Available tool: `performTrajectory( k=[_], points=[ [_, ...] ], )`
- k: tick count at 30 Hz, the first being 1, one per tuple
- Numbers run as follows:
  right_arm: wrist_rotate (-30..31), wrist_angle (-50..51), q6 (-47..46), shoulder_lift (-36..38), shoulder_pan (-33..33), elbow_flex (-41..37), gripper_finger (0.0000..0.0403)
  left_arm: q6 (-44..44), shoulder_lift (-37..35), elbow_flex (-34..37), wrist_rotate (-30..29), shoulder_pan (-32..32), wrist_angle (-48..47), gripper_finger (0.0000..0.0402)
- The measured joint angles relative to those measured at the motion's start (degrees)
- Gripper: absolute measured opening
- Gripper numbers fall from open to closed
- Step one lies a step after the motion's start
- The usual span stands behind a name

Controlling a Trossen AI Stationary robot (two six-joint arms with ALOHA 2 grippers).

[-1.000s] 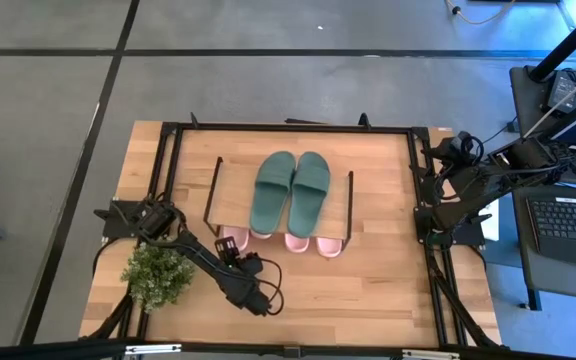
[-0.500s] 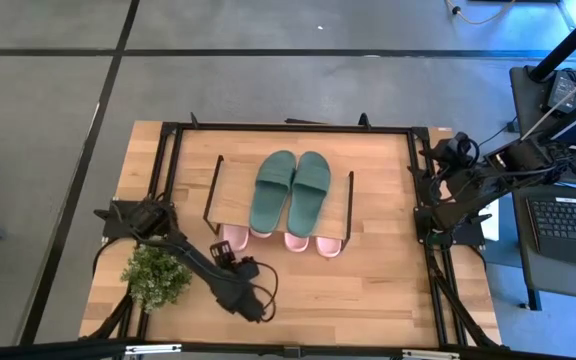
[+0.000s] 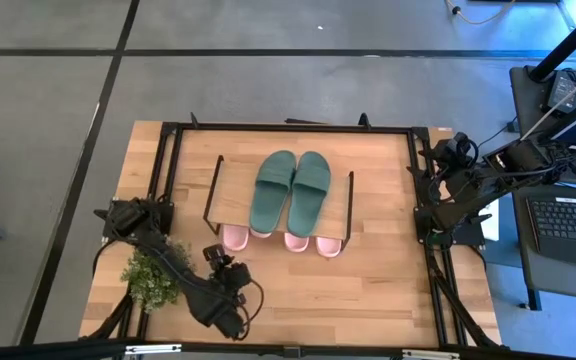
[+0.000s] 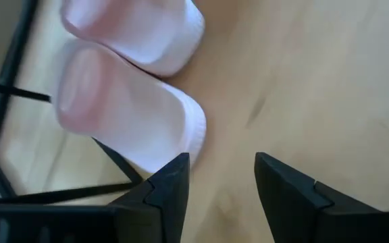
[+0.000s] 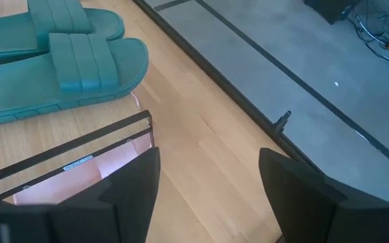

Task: Pick and place slides into the shelf
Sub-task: Put the pink slide under the shelf

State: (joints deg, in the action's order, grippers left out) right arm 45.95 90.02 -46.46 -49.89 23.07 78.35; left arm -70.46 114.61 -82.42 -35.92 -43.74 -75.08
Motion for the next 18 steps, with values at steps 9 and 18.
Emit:
performTrajectory(
  k=[9,18],
  points=[
    [0.00,0.00,-1.10,-0.59,0.00,0.00,0.0253,-10.36,0.04,13.63,-8.83,-6.53,8.79,0.0159],
    [0.03,0.00,-1.12,-0.74,-0.01,0.00,0.0253,-8.53,0.04,17.08,-12.82,-8.45,9.86,0.0159]
  ],
)
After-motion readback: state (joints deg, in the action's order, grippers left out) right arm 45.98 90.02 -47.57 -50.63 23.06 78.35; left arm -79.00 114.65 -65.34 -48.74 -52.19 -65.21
